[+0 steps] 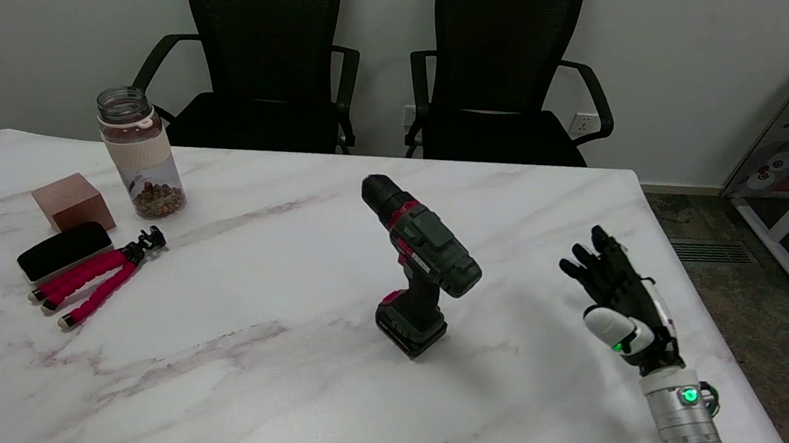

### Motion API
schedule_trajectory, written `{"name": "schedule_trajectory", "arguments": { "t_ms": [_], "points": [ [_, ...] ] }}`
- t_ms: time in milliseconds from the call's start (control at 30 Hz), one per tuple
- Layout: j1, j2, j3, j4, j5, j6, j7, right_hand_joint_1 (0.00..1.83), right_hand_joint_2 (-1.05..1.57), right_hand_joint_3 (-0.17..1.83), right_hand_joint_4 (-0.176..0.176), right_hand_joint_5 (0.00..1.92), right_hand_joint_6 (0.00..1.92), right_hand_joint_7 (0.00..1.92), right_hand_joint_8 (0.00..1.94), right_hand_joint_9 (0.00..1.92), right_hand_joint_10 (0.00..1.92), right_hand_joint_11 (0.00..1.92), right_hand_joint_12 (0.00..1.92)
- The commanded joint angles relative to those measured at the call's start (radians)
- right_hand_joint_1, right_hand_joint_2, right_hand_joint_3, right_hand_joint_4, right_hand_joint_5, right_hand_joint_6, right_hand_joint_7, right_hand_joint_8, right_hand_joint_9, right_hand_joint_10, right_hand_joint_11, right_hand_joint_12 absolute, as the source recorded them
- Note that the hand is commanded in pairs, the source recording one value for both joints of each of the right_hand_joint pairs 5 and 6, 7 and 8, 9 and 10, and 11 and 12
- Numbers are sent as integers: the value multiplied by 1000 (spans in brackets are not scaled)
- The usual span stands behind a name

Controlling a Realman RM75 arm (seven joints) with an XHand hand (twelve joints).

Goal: Pick up the power screwdriver.

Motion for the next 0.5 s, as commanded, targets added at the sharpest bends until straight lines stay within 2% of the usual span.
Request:
{"name": "schedule_trajectory", "arguments": {
  "t_ms": [33,500],
  "points": [
    [-9,-130,-17,-15,-103,-58,-127,784,-19,309,-114,0,0,0,0,48,48,151,151],
    [13,-142,-11,-120,-130,-114,-355,793,73,324,-121,0,0,0,0,35,35,149,149]
  ]
}}
